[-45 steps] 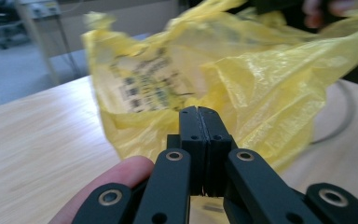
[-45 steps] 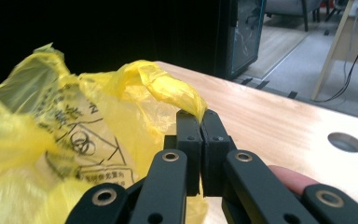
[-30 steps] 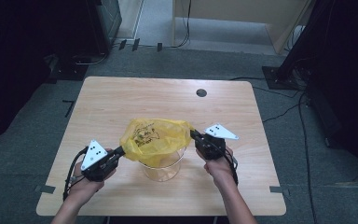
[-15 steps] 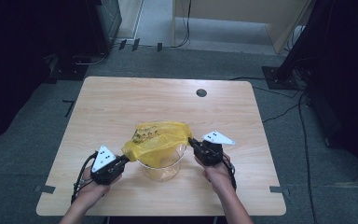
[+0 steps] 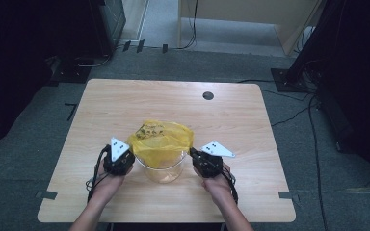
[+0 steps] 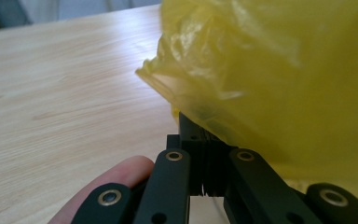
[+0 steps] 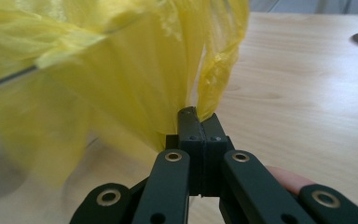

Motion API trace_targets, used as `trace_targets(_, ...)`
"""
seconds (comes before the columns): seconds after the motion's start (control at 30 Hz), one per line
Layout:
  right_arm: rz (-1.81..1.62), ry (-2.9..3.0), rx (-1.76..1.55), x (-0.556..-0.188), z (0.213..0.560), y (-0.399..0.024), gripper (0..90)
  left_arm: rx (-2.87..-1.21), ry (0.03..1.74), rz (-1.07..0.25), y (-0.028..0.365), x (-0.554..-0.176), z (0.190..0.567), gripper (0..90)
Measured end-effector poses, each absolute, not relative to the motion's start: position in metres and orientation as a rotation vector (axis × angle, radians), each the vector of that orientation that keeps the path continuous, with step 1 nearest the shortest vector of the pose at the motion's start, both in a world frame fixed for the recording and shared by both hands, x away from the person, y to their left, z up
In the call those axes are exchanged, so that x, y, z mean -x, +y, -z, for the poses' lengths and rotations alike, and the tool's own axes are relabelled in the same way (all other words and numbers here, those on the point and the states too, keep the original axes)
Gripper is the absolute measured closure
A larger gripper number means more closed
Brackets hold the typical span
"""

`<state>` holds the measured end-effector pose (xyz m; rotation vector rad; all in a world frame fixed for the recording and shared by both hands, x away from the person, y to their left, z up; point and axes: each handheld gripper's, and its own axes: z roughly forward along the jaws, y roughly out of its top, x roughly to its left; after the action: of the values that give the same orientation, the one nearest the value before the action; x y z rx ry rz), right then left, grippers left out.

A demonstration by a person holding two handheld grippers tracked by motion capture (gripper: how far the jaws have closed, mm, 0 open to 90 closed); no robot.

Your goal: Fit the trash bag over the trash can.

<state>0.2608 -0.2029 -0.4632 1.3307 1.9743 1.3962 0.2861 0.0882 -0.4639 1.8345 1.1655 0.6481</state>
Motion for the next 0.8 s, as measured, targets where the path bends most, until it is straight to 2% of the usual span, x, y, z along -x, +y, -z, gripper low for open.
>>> trace_targets(0.13,-1.444,1.987,-1.354,-0.253,0.464,-0.199,90.0,-1.785,1.318,-0.621,0.088,-0.321,0.460,89.6)
trace_targets(0.27,-1.442,2.026,-1.292,-0.243,0.462,-0.199,90.0,-1.773,1.333,-0.587,0.088,-0.331,0.459,87.3)
trace_targets(0.37,-1.481,2.075,-1.216,-0.243,0.462,-0.208,87.6,-1.754,1.316,-0.538,0.097,-0.326,0.461,75.8)
trace_targets(0.5,-1.579,2.038,-1.183,-0.243,0.455,-0.225,70.2,-1.750,1.283,-0.486,0.114,-0.314,0.458,52.8)
trace_targets(0.6,-1.613,2.006,-1.165,-0.242,0.446,-0.233,67.1,-1.733,1.259,-0.476,0.130,-0.305,0.450,46.1)
trace_targets(0.7,-1.635,1.989,-1.160,-0.242,0.439,-0.238,66.0,-1.668,1.257,-0.476,0.146,-0.293,0.436,44.1)
trace_targets(0.73,-1.639,1.984,-1.157,-0.242,0.437,-0.239,66.5,-1.651,1.249,-0.477,0.150,-0.288,0.430,43.8)
trace_targets(0.8,-1.644,1.982,-1.162,-0.241,0.437,-0.239,74.0,-1.619,1.226,-0.482,0.150,-0.277,0.418,43.6)
